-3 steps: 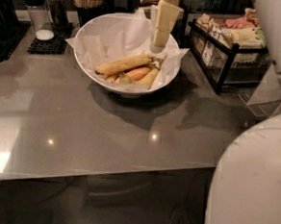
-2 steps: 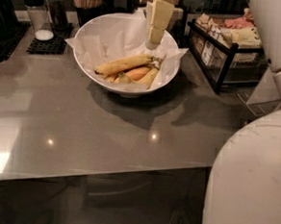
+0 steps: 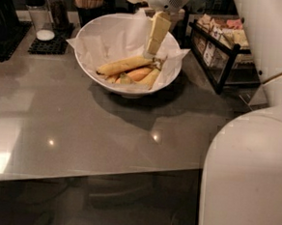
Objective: Pick banana from white bowl
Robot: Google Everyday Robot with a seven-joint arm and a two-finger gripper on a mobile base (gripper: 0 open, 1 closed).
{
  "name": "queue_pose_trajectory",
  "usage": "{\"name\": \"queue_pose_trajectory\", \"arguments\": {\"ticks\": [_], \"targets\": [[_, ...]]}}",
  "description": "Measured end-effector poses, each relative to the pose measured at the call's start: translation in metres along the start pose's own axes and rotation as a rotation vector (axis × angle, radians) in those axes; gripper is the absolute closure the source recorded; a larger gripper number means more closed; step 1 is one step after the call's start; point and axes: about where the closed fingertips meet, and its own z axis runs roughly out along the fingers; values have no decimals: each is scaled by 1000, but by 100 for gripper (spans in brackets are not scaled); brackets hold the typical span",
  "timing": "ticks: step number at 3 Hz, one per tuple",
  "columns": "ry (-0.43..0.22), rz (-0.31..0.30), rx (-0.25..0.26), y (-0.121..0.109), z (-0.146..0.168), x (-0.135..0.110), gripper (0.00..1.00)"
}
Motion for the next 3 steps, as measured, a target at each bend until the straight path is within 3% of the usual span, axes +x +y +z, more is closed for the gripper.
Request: {"name": "queue_pose_trajectory", "arguments": {"ticks": [1, 3], "targets": [[-73, -36, -43, -16, 35, 0, 0], [-84, -24, -1, -24, 38, 5, 0]]}}
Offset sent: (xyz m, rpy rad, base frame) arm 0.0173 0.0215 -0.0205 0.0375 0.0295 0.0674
